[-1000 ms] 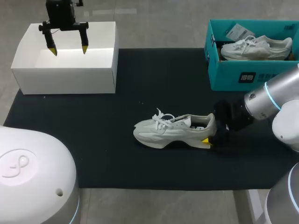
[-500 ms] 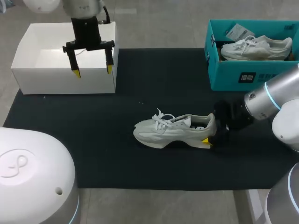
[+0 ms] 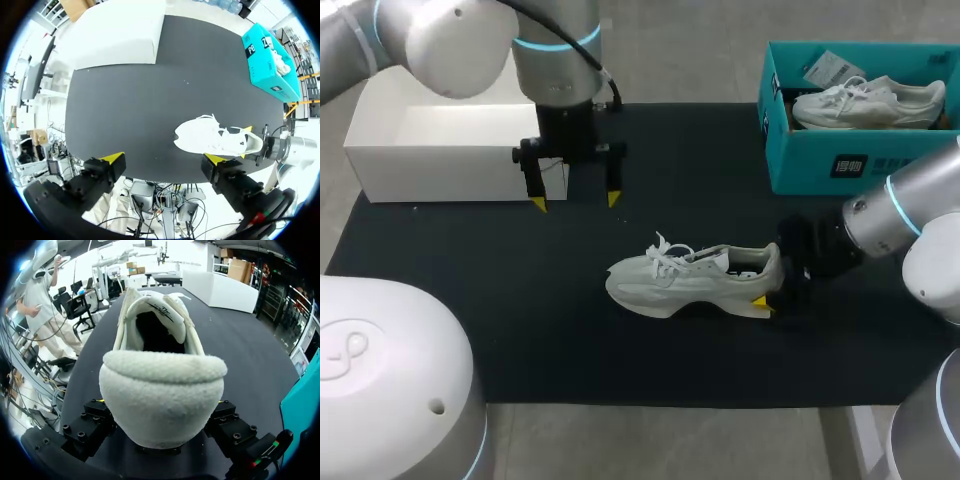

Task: Take the shoe out of the shoebox, open the shoe tongue, remove and reinsert the insole, then place the shoe into the shoebox

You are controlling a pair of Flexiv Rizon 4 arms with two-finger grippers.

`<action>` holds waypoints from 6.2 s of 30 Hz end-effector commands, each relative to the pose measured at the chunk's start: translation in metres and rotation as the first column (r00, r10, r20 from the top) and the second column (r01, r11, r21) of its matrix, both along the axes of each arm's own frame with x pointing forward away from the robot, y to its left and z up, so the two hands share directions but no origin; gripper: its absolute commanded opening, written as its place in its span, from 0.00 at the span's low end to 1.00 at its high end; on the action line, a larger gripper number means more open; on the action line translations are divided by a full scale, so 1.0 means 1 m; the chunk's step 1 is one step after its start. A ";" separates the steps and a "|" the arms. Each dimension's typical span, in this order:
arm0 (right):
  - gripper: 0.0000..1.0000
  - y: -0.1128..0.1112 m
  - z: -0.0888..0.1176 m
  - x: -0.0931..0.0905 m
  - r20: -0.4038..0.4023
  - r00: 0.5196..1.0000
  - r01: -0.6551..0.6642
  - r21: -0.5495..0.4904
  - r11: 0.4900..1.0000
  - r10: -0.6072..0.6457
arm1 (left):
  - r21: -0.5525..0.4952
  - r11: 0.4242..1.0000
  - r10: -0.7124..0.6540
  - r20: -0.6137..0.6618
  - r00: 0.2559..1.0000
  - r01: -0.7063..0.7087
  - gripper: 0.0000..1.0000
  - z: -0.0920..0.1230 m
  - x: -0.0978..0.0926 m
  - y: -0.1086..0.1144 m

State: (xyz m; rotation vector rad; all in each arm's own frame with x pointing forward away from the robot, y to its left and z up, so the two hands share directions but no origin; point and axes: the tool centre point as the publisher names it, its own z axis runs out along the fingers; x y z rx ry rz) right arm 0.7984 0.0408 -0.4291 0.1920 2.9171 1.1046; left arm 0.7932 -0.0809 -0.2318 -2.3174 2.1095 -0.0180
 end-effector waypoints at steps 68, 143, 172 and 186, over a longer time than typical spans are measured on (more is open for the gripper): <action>0.00 0.002 -0.002 0.000 0.002 1.000 0.002 -0.001 1.000 -0.002 | 0.156 0.941 -0.295 -0.062 0.953 0.301 0.85 -0.105 0.007 -0.170; 0.00 0.002 -0.002 0.000 0.002 1.000 0.002 -0.001 1.000 -0.002 | -0.267 0.920 -0.333 -0.142 0.932 0.288 1.00 -0.104 0.018 -0.055; 0.00 0.002 -0.002 0.000 0.002 1.000 0.002 -0.001 1.000 -0.002 | 0.340 -0.189 -0.952 0.169 -0.257 0.921 0.41 -0.037 0.014 -0.113; 0.00 0.002 -0.002 0.000 0.002 1.000 0.002 -0.001 1.000 -0.002 | 0.073 0.095 -0.977 0.195 0.080 0.993 0.00 -0.036 0.020 -0.152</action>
